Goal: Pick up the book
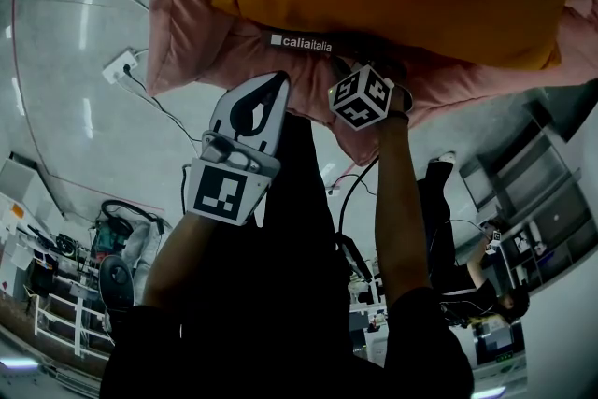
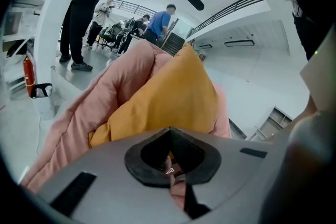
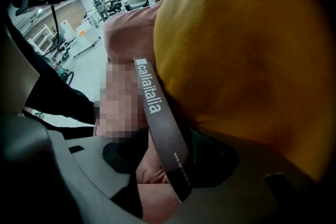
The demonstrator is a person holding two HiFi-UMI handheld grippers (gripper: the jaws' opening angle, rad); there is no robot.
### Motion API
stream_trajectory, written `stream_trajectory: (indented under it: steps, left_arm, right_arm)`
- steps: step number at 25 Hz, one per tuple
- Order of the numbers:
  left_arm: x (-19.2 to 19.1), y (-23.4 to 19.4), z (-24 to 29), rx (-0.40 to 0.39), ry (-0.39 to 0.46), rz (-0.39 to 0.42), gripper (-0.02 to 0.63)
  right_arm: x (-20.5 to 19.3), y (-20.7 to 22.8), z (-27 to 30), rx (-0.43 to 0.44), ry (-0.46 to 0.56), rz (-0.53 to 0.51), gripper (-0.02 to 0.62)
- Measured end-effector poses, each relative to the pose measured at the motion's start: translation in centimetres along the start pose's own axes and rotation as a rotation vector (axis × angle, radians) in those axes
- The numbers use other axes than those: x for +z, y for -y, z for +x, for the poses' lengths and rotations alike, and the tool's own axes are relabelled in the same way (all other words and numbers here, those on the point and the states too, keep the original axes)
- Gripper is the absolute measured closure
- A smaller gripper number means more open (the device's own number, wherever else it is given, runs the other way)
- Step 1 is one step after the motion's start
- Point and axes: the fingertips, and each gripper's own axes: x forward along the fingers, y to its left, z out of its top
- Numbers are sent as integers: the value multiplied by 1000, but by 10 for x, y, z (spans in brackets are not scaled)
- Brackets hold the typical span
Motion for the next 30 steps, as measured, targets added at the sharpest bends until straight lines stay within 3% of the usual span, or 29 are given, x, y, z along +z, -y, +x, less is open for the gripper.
stream_trajectory:
  steps: [11,14,30]
  left_arm:
    - [-3,-4,-5,4,-2,2,606]
    - [-5,-3,-4,7,-4,2,606]
    - [-8,-3,-22,25,12,4,606]
  right_arm:
    - [-8,-11,10,46,-95,-74,375]
    - [-10,-8,13,22,-108,-136,388]
    - [-17,-34,0,-38,-120,-252,433]
